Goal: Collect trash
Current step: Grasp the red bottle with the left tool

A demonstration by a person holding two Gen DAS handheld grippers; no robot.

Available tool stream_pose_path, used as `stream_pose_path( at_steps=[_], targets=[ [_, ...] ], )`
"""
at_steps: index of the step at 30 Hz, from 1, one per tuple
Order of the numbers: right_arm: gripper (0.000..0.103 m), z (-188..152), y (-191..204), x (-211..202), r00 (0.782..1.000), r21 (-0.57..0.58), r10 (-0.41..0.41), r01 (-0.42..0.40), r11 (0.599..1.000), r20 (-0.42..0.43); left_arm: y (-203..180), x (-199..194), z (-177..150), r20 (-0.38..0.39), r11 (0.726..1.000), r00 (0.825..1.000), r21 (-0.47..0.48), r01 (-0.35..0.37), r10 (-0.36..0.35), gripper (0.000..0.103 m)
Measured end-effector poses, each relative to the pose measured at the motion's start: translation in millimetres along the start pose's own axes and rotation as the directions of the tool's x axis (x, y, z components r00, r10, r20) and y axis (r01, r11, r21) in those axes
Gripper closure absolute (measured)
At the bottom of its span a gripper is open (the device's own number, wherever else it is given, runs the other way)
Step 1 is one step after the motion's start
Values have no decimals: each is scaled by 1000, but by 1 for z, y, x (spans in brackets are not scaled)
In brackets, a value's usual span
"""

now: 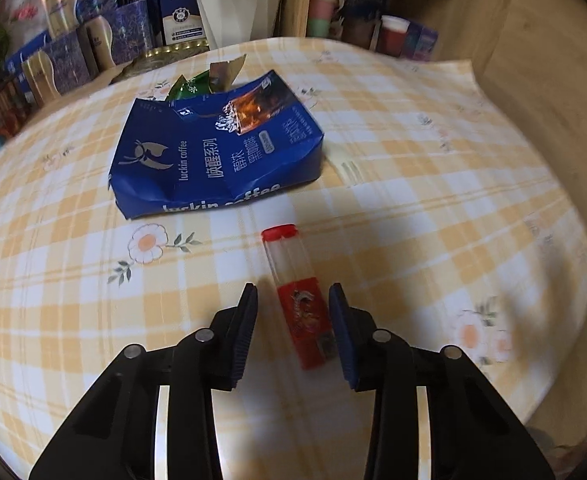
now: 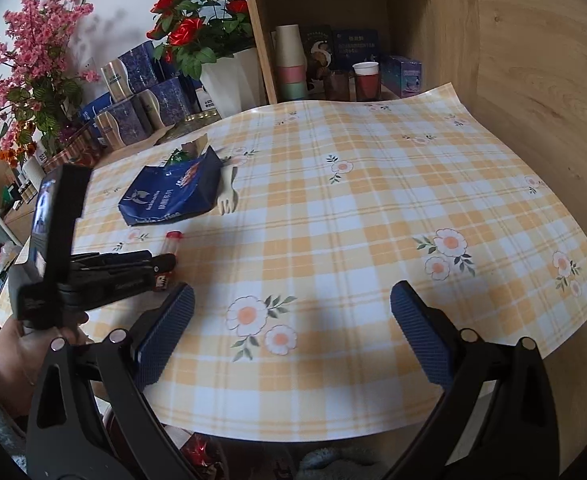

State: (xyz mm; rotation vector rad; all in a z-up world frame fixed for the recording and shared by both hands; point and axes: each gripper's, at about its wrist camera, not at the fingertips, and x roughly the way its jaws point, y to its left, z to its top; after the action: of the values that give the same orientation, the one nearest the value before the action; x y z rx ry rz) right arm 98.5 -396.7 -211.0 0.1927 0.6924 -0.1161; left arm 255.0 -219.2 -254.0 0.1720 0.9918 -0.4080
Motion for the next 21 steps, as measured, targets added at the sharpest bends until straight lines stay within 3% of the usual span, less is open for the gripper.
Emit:
stream_pose_path(
  at_steps=[2, 6, 9, 11, 15, 21],
  targets=[
    [6, 2, -2, 2, 1000, -4, -2, 2, 1000, -1, -4, 3, 1, 11, 998, 999, 36, -53, 53, 67],
    [6, 5, -3, 6, 1000, -11, -17, 17, 1000, -7, -2, 4, 2, 28, 998, 998, 44, -55, 53, 67],
    [6, 9, -2, 6, 999, -18, -30, 30, 999, -14, 1, 4, 3, 36, 998, 999, 49, -28, 26, 70],
    [6, 10, 1, 4, 999, -30, -33, 32, 999, -14, 6, 3, 1, 43, 999, 999, 44, -16, 14, 80],
    [6, 11, 9, -1, 999, -49, -35, 34, 998, -15, 19, -2, 1, 32, 998, 997, 2, 67, -67, 80],
    [6, 11, 18, 3, 999, -73, -20, 17, 997, -44, 41, -32, -10, 88, 988, 986, -49, 148, -143, 80]
  ],
)
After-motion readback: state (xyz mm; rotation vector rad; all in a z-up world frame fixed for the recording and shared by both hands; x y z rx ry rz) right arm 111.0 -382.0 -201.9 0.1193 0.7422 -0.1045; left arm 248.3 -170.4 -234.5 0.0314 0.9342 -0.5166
